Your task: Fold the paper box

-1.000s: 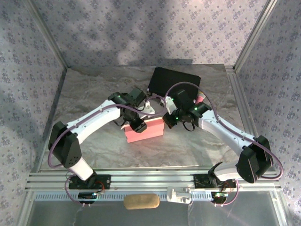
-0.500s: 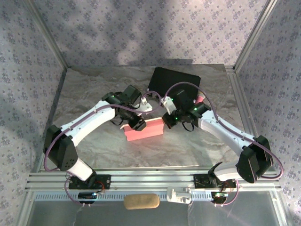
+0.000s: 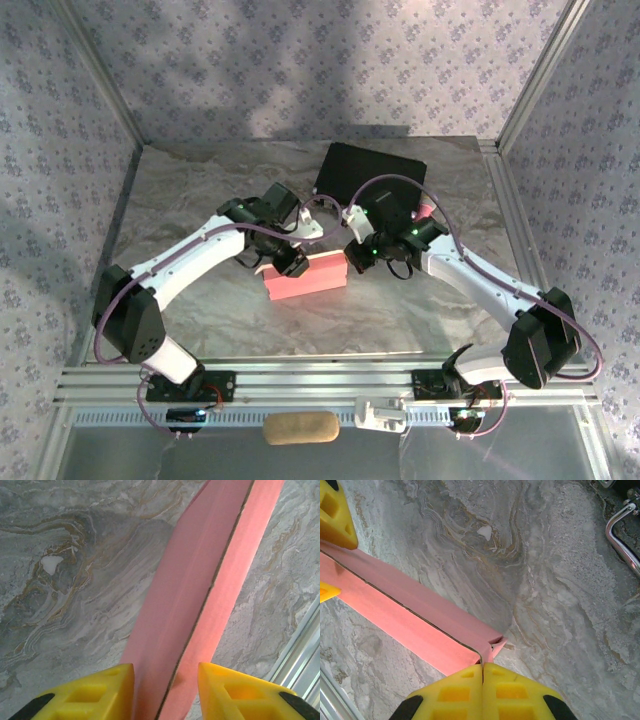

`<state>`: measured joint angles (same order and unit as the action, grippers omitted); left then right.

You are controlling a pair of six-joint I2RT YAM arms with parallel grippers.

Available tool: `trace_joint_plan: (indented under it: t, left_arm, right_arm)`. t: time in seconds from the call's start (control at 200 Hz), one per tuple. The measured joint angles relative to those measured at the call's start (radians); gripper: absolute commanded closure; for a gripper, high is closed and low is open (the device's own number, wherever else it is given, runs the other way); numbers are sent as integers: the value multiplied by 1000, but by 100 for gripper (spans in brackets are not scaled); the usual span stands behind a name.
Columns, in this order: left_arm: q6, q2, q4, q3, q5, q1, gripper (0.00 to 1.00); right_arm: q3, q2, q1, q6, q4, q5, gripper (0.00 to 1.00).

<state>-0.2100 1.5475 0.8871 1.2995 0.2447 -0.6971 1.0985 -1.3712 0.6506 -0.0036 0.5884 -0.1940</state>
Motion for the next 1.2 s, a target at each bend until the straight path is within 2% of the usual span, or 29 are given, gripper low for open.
trace_joint_plan:
  t: [0.245, 0.705, 1.199]
  left_arm:
    - [21, 1, -21, -13, 3, 0, 68]
    - [40, 4, -27, -13, -2, -12, 68]
    - [47, 4, -28, -13, -11, -12, 68]
  right_arm:
    - [0, -4, 0, 48, 7, 0, 100]
    - [0, -10, 2, 224, -15, 2, 100]
    - [-8, -11, 60, 322, -45, 113, 100]
